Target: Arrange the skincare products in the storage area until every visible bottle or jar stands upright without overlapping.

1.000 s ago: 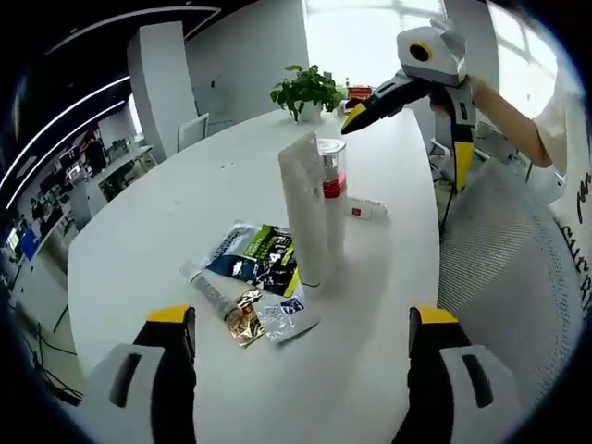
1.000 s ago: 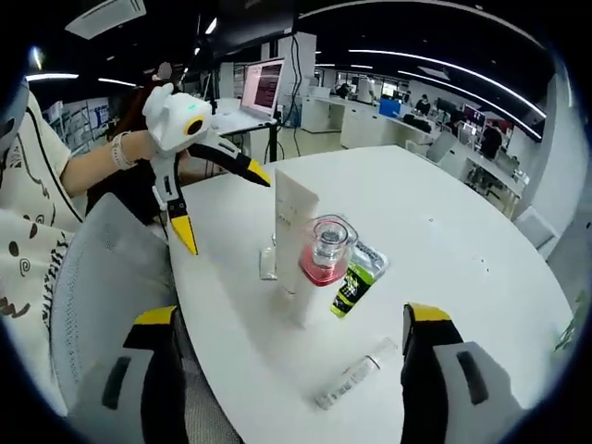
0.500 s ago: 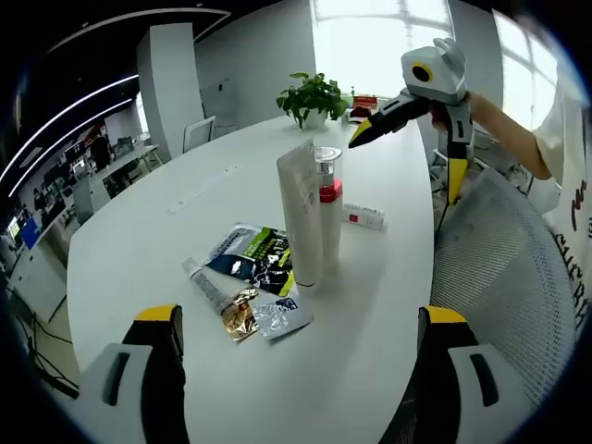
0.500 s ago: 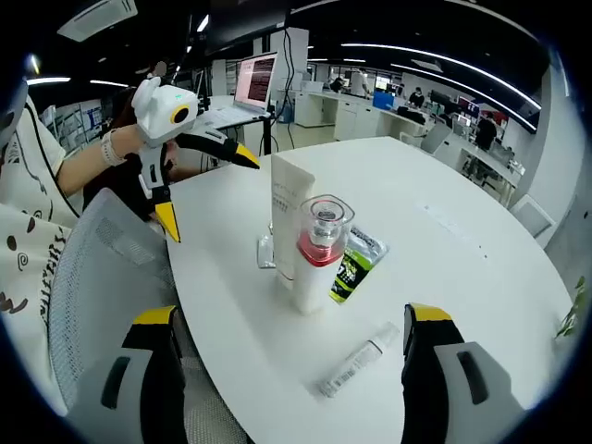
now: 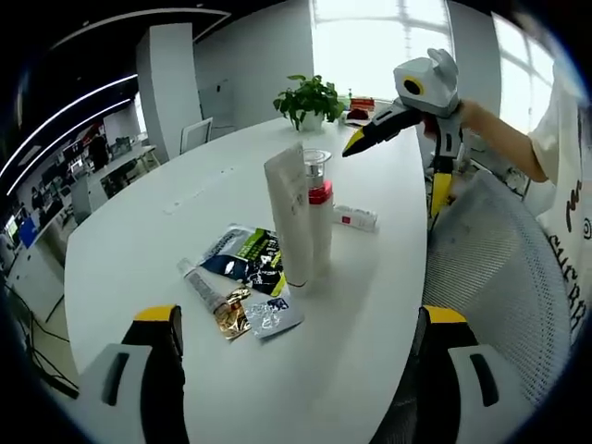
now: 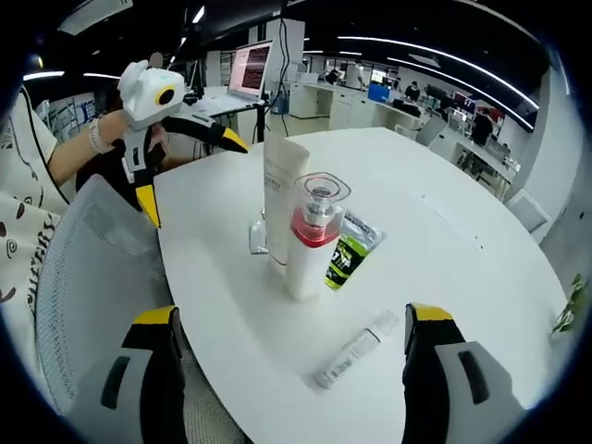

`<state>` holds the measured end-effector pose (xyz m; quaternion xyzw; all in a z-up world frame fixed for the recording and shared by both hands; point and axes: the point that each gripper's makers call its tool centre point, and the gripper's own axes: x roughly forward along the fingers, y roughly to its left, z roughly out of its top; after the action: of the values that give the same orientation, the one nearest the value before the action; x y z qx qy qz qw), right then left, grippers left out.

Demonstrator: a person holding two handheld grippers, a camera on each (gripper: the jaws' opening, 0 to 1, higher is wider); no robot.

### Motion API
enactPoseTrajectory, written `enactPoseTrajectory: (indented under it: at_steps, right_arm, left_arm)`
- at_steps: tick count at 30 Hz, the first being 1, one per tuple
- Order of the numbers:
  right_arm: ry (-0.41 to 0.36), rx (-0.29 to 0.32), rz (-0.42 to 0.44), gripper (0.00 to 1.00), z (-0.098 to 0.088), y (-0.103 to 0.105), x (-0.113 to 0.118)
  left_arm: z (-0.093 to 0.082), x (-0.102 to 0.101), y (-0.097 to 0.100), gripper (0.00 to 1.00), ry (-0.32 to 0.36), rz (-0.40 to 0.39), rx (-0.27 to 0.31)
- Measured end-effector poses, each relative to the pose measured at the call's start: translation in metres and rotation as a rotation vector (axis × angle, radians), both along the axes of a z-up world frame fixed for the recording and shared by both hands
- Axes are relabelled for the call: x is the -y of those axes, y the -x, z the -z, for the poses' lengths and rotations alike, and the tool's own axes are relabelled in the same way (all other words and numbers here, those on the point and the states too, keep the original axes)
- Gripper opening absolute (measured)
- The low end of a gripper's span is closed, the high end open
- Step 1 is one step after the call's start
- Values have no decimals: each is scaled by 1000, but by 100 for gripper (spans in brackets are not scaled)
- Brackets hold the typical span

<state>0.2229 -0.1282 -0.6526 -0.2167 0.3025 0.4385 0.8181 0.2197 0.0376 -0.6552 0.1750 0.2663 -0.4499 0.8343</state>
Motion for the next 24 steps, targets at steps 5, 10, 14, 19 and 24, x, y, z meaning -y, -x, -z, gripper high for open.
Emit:
enactPoseTrajectory:
  at_steps: [5, 10, 14, 19, 24]
  right_arm:
    - [-11, -15, 29, 99, 9, -4, 4]
    - [-3, -42, 57, 99, 20, -6, 10]
    - [-13, -63, 78, 98, 25, -7, 14]
    - [5, -87, 100, 95, 37, -9, 19]
    - [3, -117, 123, 91, 44, -11, 22]
  left_arm:
    - [-1, -2, 0, 99, 6, -7, 1]
    - [0, -2, 1, 99, 8, -6, -3]
    - [-1, -1, 2, 99, 10, -6, -1]
    - [1, -1, 3, 99, 6, -3, -4]
    - [2, -1, 5, 99, 4, 0, -8]
